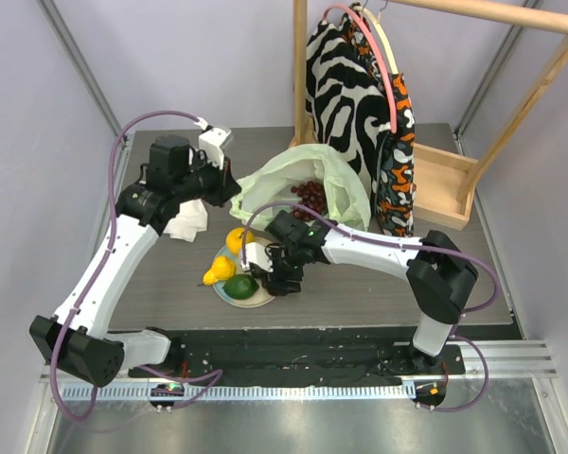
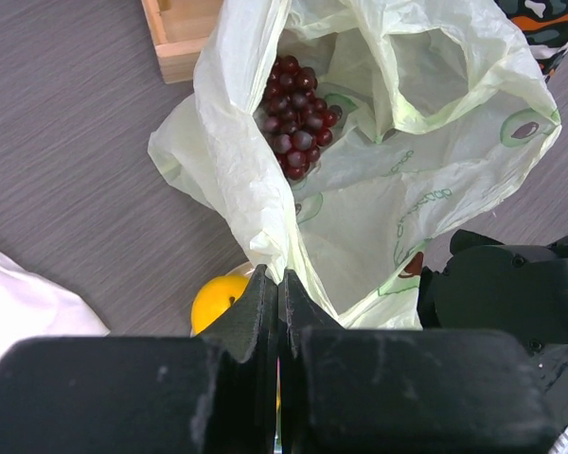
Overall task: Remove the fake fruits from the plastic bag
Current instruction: Place the fake fruit on the plate, then take out the fake fruit from the plastic bag.
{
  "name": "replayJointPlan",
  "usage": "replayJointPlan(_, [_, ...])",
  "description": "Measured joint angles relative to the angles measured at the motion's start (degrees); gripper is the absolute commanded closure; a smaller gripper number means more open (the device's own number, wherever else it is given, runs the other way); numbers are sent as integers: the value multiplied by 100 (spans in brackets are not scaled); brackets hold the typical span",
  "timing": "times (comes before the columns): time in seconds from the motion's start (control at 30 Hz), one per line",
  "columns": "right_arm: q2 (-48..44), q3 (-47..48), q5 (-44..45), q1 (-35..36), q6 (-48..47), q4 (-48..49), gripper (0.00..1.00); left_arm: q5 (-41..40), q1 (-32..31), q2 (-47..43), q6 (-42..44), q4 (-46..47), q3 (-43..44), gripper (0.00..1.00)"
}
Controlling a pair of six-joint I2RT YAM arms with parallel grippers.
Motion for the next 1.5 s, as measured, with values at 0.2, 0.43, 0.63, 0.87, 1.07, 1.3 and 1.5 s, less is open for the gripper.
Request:
replayJointPlan(0.2, [39, 33, 20, 2, 393, 181, 34, 105, 37, 4, -96, 42, -17, 100])
replayJointPlan(0.43, [238, 334, -35, 7, 798, 328, 20, 260, 37, 170, -162, 170, -17, 100])
replayJointPlan(0.63, [240, 334, 37, 7, 874, 308, 13, 341, 37, 367, -251, 208, -11, 100])
replayJointPlan(0.87, [-225, 835, -273, -313, 984, -525, 30, 398, 37, 444, -297, 223, 22, 100])
replayJointPlan(1.07, [-942, 2522, -804, -1423, 625, -1088, 45, 457, 39, 442, -271, 205, 22, 100])
replayJointPlan(1.3, [-890, 2339, -726, -2170, 153, -925, 55, 682, 39, 442, 219, -37, -13, 100])
replayJointPlan(1.5, [562, 1871, -101, -2199, 321, -389, 52, 833, 39, 424, 848, -520, -63, 100])
